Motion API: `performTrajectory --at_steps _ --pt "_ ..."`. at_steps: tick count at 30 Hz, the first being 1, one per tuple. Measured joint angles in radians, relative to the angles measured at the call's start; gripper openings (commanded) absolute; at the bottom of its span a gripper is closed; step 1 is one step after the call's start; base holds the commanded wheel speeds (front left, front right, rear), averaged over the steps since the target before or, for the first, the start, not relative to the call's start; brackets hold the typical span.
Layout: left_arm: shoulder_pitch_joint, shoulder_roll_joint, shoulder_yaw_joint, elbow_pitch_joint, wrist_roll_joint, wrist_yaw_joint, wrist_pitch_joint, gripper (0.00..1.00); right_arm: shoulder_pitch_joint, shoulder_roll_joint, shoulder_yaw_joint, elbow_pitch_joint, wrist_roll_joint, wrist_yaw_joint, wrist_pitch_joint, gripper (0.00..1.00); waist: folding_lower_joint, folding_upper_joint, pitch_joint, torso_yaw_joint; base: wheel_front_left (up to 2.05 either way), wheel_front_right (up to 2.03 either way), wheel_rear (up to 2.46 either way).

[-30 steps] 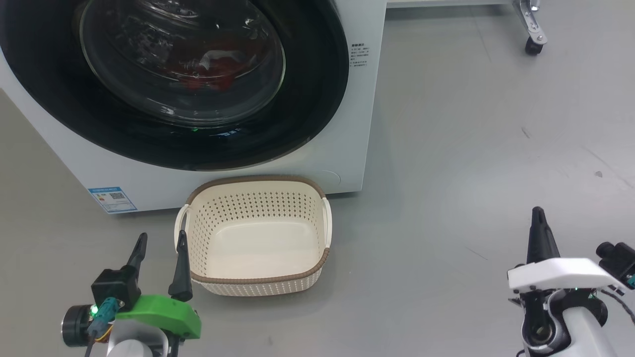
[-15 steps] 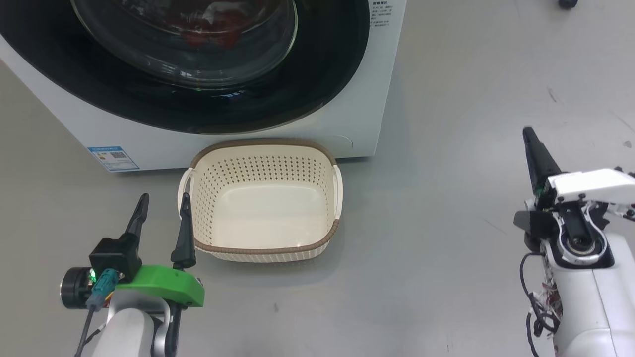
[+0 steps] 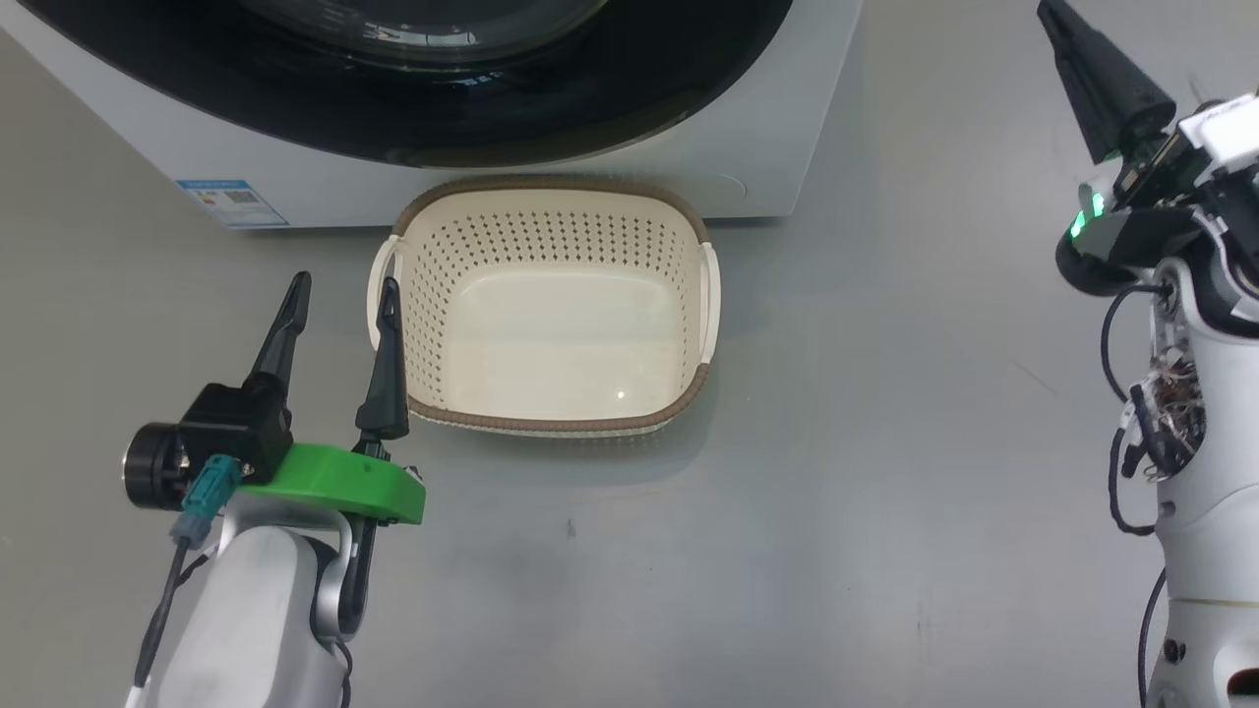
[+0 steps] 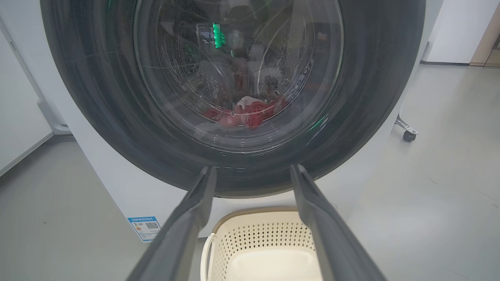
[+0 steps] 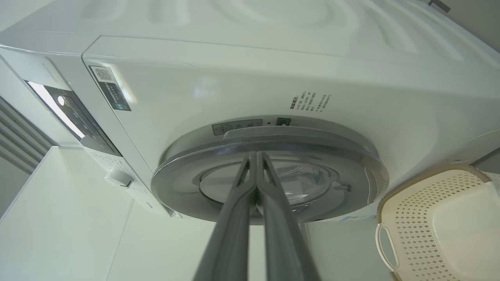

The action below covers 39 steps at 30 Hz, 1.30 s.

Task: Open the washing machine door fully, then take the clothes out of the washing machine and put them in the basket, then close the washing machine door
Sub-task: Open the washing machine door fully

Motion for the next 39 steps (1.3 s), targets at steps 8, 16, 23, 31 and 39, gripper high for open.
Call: performTrajectory --at_steps 8,16,23,31,39 --pt "-0.05 -0.005 -0.017 -0.023 0.002 -0.007 0.0 1.0 -0.165 -0.052 0.01 0.0 0.016 -0.058 0.08 0.0 0.0001 0.0 0.084 0.041 0.0 0.0 0.0" --pt "-0.077 -0.008 -0.056 -0.042 -0.024 -0.008 0.0 1.0 -0.268 -0.101 0.027 0.023 0.003 -0.11 0.119 0.0 0.0001 0.0 0.148 0.079 0.0 0.0 0.0" --pt "-0.103 -0.01 -0.095 -0.054 -0.051 -0.007 0.0 1.0 -0.357 -0.117 0.065 0.069 -0.021 -0.128 0.152 0.0 0.0 0.0 0.205 0.125 0.0 0.0 0.0" --pt "-0.114 -0.012 -0.128 -0.063 -0.079 -0.005 0.0 1.0 -0.428 -0.123 0.084 0.115 -0.036 -0.135 0.167 0.0 0.0 0.0 0.241 0.171 0.0 0.0 0.0" --pt "-0.127 -0.013 -0.133 -0.07 -0.083 0.015 0.0 1.0 -0.488 -0.12 0.094 0.163 -0.043 -0.136 0.176 0.0 0.0 0.0 0.262 0.198 0.0 0.0 0.0"
